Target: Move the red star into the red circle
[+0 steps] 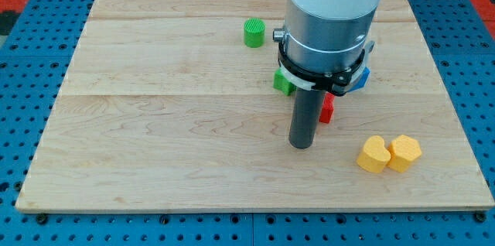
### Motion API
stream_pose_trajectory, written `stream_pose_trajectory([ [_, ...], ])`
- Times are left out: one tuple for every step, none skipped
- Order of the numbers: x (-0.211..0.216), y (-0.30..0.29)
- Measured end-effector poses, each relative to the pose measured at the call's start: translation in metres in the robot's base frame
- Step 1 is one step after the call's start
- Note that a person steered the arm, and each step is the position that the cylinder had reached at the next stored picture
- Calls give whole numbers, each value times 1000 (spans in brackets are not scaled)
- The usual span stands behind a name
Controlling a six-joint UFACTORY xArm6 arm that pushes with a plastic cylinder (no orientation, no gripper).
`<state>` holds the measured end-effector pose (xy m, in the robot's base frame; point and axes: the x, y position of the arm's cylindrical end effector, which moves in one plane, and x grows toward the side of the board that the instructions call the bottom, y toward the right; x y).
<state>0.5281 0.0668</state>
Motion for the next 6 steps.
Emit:
stream_pose_trajectory([
  [-4, 2],
  [-10, 41],
  [-56, 50],
  [-68, 28],
  [-73, 26],
  [-71, 16],
])
